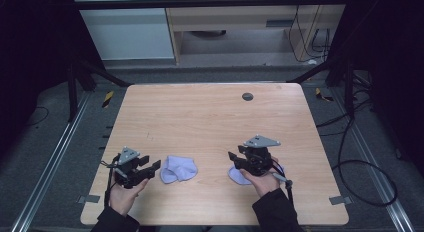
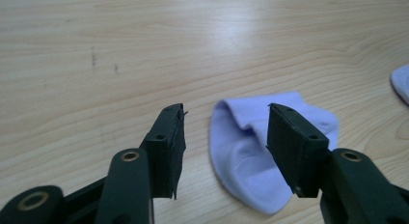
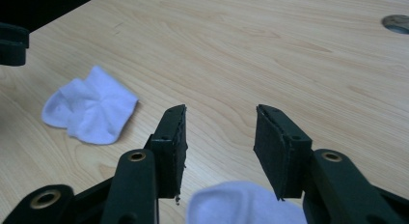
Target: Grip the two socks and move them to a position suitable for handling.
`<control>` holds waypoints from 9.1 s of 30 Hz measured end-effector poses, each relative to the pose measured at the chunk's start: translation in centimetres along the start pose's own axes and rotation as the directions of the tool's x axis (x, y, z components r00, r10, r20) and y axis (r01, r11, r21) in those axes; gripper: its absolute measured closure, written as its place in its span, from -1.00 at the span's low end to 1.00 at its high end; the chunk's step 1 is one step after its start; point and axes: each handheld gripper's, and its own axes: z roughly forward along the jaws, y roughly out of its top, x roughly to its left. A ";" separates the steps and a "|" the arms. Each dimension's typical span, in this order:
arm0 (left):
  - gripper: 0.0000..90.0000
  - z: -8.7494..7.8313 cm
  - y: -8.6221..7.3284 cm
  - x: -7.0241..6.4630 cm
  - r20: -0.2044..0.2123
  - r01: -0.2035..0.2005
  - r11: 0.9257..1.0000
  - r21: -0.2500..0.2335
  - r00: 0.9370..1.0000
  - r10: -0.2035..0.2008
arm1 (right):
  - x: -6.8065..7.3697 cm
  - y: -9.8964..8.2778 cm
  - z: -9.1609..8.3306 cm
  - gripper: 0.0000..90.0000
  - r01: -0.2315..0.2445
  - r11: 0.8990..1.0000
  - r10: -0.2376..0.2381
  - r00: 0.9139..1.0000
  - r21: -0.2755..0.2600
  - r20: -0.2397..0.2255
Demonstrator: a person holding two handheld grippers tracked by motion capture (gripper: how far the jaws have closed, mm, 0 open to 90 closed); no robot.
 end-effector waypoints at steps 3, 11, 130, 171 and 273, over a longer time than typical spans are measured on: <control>0.13 0.0 -0.8 0.4 -0.016 0.004 1.000 0.024 1.000 -0.004 | 1.4 0.5 1.2 0.25 0.021 1.000 -0.021 0.999 0.012 -0.034; 0.20 0.8 -1.6 0.2 -0.013 -0.014 0.998 0.068 1.000 0.015 | 4.0 0.7 4.0 0.30 0.072 0.996 -0.068 0.994 0.048 -0.086; 0.93 2.6 -0.6 2.6 -0.109 -0.014 0.987 0.158 0.994 0.031 | 8.3 0.3 11.4 1.00 0.058 0.992 -0.052 0.997 0.116 -0.049; 0.07 2.5 2.7 -5.4 0.076 -0.059 0.997 0.044 0.996 0.056 | -6.3 -3.6 -4.3 0.01 -0.099 0.995 0.096 0.984 0.007 0.149; 0.99 4.8 -0.7 -9.2 0.246 -0.195 0.960 0.200 0.959 0.143 | 0.2 -6.6 -2.7 0.94 -0.040 0.986 0.048 0.998 0.161 -0.044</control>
